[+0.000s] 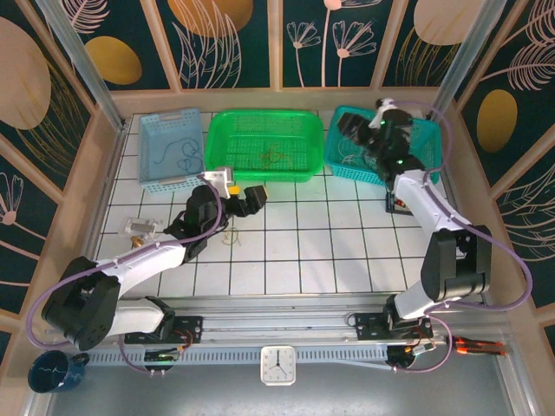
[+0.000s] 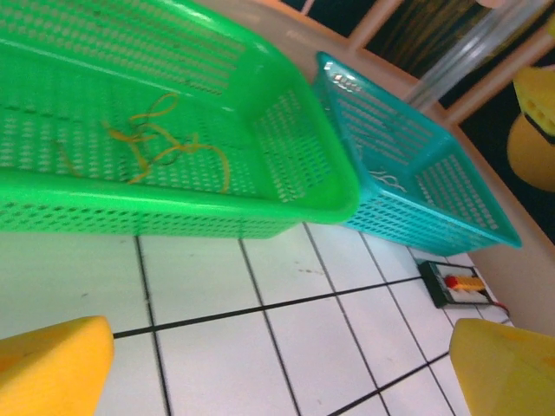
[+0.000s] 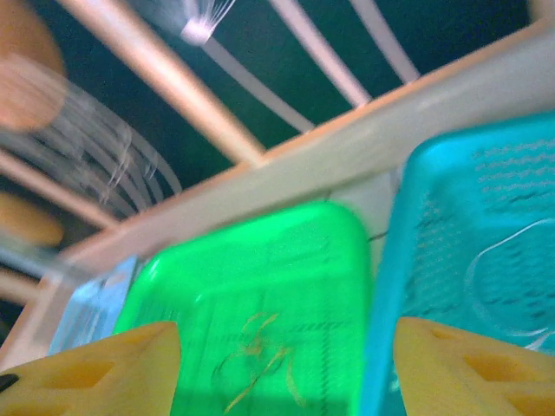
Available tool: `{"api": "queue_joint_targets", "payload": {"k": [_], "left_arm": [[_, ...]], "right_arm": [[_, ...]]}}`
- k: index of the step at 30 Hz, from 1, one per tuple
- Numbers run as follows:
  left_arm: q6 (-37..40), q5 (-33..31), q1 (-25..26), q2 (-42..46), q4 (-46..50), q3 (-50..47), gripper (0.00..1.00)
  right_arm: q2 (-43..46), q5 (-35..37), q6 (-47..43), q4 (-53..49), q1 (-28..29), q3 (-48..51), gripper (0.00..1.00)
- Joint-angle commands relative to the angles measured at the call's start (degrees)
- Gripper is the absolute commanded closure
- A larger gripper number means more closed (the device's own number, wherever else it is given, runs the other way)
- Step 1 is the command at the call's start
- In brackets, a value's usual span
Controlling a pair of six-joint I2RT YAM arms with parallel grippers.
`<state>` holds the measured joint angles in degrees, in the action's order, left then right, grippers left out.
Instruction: Untangle the cables
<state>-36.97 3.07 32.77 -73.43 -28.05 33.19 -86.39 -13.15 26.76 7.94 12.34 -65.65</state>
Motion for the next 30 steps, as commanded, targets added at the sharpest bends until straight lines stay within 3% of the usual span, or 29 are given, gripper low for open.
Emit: {"api": "queue_joint_targets", "payload": {"k": [1,8,12,19,30], "left_arm": [[-5.1,-1.9,-3.0,1.9,3.2,-1.2,0.01],[-6.6,0.2,-9.8,2.8,3.7,-2.2,0.01],[-5.1,1.7,-12.1,1.8,6.3,-0.6,0.01],[-4.6,3.8,-15.2,2.0,7.3,-0.7,0.01],[-4.7,5.0,-16.3,1.2,6.5,-0.6,0.01]], "right_arm": [[1.9,-1.7,-1.8,-0.8,6.7,5.5,0.35],[-5.9,-4.0,-0.7,3.4,24.2,10.0,0.40],[-13.0,-6.7,0.0,6.3,30.5,7.7,0.41],[-22.2,-9.2,-1.8,4.3,35.3,2.2,0.41],[-27.0,-12.4,-4.6,1.7,38.3,-0.9,0.44]]}}
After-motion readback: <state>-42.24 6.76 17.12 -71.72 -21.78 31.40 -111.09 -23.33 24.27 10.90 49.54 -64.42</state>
